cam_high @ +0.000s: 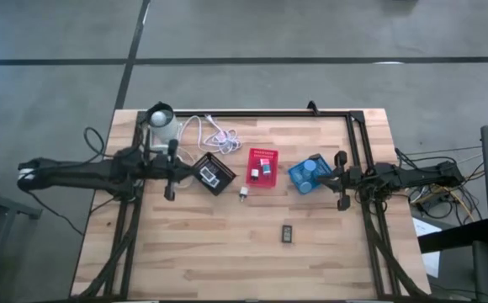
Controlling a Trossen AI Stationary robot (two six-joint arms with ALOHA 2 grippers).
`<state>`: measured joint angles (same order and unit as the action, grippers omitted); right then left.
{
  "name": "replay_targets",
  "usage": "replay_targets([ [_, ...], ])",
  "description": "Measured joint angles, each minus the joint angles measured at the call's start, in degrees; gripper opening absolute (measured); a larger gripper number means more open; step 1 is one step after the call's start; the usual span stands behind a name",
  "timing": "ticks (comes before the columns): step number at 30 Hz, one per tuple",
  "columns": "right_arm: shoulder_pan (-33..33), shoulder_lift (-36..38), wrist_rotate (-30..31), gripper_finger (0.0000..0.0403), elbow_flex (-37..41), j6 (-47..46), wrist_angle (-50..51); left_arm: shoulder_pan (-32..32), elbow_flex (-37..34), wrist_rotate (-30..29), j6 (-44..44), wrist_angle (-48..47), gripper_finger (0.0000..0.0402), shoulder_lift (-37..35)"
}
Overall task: Pick & Place Office items
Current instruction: Put the black digital clock into the black basket
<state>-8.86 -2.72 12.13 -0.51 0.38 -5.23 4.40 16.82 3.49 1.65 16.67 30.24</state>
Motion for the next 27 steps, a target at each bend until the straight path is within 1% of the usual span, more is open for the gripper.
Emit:
replay_targets([
  [3, 0.0, 0.0, -0.1, 0.0029, 0.0, -0.2, 0.0, 0.0, -2.1, -1.9, 0.1, 0.0, 0.0005, -2.1],
  [9, 0.0, 0.0, -0.1, 0.0029, 0.0, -0.3, 0.3, 0.0, -5.1, -1.9, -1.4, 0.2, 0.0004, -6.6],
  [12, 0.0, 0.0, -0.2, 0.0029, 0.0, -0.4, 0.3, 0.0, -6.6, -3.1, -2.3, 0.5, 0.0004, -8.0],
  [21, 0.0, 0.0, -0.2, 0.0029, 0.0, -0.4, 0.3, 0.0, -11.3, -3.6, -4.2, 4.5, 0.0004, -9.2],
  [27, 0.0, 0.0, -0.2, 0.0029, 0.0, -0.4, 0.2, 0.0, -16.3, -3.6, -5.4, 11.3, 0.0004, -9.3],
])
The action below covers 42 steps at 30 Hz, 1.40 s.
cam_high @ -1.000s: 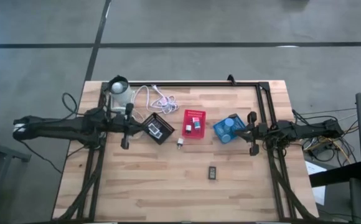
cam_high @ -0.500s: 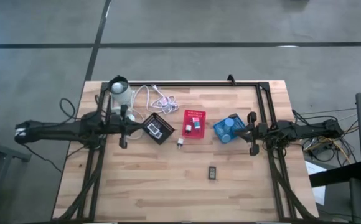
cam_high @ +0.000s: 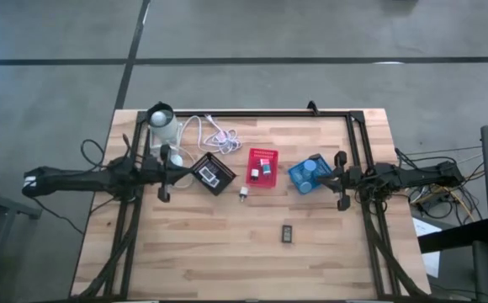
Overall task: Pick & Place Office items
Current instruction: Put the black digital clock into the black basket
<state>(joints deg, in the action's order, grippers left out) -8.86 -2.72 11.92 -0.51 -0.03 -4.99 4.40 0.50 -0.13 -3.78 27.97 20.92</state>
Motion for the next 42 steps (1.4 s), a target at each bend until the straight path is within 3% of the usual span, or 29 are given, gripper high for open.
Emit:
replay_targets([
  [28, 0.0, 0.0, 0.0, 0.0029, 0.0, -2.4, 0.1, 0.0, -0.1, -2.3, -2.3, -6.4, 0.0005, 0.0],
  [35, 0.0, 0.0, 0.0, 0.0029, 0.0, -2.8, 0.1, 0.0, -0.1, -2.6, 0.7, -4.9, 0.0005, 0.0],
  [42, 0.0, 0.0, 0.0, 0.0029, 0.0, -3.0, 0.2, 0.0, -0.1, -9.6, 0.9, -0.7, 0.0005, 0.0],
])
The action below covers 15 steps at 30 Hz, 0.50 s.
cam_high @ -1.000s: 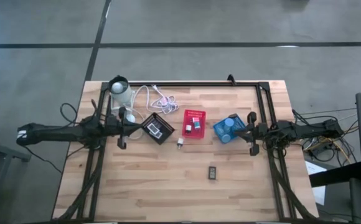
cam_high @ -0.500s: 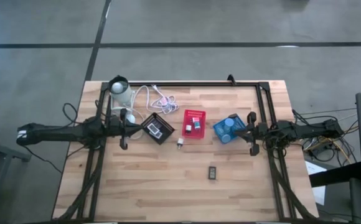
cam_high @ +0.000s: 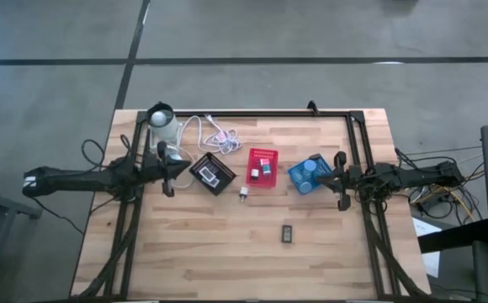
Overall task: Pick & Place Office items
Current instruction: Put the black digital clock into the black basket
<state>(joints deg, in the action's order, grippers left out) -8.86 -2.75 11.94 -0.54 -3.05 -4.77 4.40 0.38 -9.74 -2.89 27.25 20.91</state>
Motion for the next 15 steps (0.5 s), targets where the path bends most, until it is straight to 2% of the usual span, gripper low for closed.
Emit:
replay_targets([
  [4, 0.0, 0.0, 1.0, 0.0029, 0.0, 0.3, -0.3, 0.0, 0.5, -0.9, 1.2, -0.4, 0.0005, 0.0],
  [10, 0.0, -0.1, 10.9, 0.0029, 0.0, -0.3, -0.7, 0.0, 1.1, -0.9, 1.1, -0.2, 0.0005, 0.0],
  [15, 0.0, -0.1, 13.9, 0.0029, 0.0, -3.5, -3.2, 0.0, 1.1, -0.9, 1.0, 0.0, 0.0005, 0.0],
])
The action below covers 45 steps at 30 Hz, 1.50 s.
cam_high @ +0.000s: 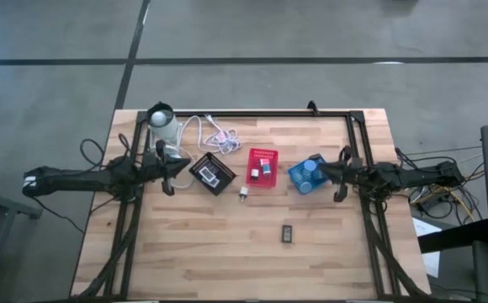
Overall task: Pick & Place Office items
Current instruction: Put the black digital clock into the black basket
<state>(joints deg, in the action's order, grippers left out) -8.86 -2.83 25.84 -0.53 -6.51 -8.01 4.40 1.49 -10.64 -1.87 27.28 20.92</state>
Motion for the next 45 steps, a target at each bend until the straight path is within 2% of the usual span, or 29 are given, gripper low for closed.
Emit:
replay_targets([
  [3, 0.0, 0.0, 3.8, 0.0029, 0.0, -1.9, -0.3, 0.0, 0.1, 0.0, 0.0, 1.2, 0.0005, -0.1],
  [5, 0.0, 0.0, 3.8, 0.0028, 0.0, -1.9, -0.4, 0.0, 0.1, 0.0, 0.0, 1.6, 0.0005, -0.1],
  [11, 0.0, 0.1, 0.1, 0.0028, 0.0, -3.1, -0.4, 0.0, 0.1, 0.0, 0.0, 1.5, 0.0005, -0.1],
  [16, 0.0, 0.1, -0.7, 0.0028, 0.0, -3.5, -0.3, 0.0, 1.0, 0.0, 0.4, 1.3, 0.0005, -0.2],
  [21, 0.0, -0.6, -6.2, 0.0028, 0.0, -6.1, 0.1, 0.0, 1.6, 0.0, 1.6, 1.5, 0.0005, -0.2],
  [25, 0.0, -2.7, -6.3, 0.0029, 0.0, -6.9, -0.9, 0.0, 1.1, 0.0, 1.6, 0.9, 0.0005, -0.2],
  [31, 0.0, -8.1, -5.3, 0.0029, -2.5, -6.6, -4.6, 0.0, 1.1, 0.0, 1.5, 0.9, 0.0005, -0.2],
  [38, 0.0, -19.0, -5.3, 0.0029, -10.7, -4.1, -4.1, 0.0, 1.1, 0.0, -0.9, 0.9, 0.0005, -0.2],
  [45, 0.0, -30.4, -5.3, 0.0036, -20.0, -4.8, 1.2, 0.1, 1.1, 0.0, -1.6, 1.0, 0.0005, -0.2],
])
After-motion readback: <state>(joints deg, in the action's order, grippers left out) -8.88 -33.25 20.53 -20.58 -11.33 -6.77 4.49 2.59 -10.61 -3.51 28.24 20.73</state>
